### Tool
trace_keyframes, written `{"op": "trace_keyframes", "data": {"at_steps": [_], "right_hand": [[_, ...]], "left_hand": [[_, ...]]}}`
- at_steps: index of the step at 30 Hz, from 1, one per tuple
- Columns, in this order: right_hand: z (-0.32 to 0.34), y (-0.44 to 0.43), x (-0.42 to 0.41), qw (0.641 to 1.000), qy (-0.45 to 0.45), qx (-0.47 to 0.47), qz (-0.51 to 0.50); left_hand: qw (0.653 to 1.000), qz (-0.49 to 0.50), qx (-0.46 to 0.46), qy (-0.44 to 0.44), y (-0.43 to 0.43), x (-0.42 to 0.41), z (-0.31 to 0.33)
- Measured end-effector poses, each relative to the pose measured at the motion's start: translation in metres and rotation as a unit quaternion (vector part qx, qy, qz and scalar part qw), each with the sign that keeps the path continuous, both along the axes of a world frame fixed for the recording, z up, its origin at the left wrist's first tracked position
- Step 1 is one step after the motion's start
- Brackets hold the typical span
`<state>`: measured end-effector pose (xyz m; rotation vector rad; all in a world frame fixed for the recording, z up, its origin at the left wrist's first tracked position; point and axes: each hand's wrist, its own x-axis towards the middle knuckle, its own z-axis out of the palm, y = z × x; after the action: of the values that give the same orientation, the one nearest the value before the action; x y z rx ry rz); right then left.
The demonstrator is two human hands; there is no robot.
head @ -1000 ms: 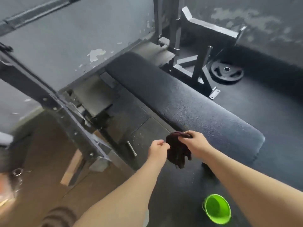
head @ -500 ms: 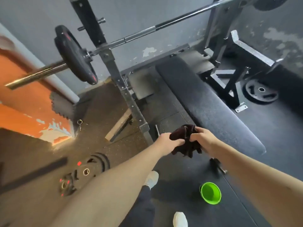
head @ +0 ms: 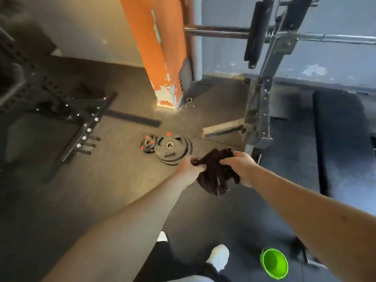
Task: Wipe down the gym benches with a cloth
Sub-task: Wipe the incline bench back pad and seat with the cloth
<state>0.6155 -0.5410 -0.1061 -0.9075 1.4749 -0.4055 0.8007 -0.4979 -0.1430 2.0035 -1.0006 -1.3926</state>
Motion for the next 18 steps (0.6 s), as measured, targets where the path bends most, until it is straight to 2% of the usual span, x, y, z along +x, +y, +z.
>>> {"op": "trace_keyframes", "data": {"at_steps": [2,9,12,14,18], "right_hand": [[0.003,0.007,0.051,0.999,-0.011,0.002,0.035],[-0.003,0.056,0.263,0.983,-0.008,-0.012,0.181],[-0.007,0.089,0.369,0.975,-0.032,-0.027,0.218],[-0.007,0.100,0.412,0.973,-0.030,-0.020,0.226],[-0.011,0.141,0.543,0.965,-0.064,0.010,0.253]], "left_hand": [[0.997,0.080,0.003,0.016,0.017,0.047,-0.023],[0.964,0.264,-0.011,0.027,0.106,0.208,0.003],[0.945,0.310,-0.014,0.100,0.146,0.300,0.001],[0.938,0.318,-0.014,0.136,0.161,0.334,0.012],[0.937,0.313,-0.036,0.150,0.214,0.446,0.029]]}}
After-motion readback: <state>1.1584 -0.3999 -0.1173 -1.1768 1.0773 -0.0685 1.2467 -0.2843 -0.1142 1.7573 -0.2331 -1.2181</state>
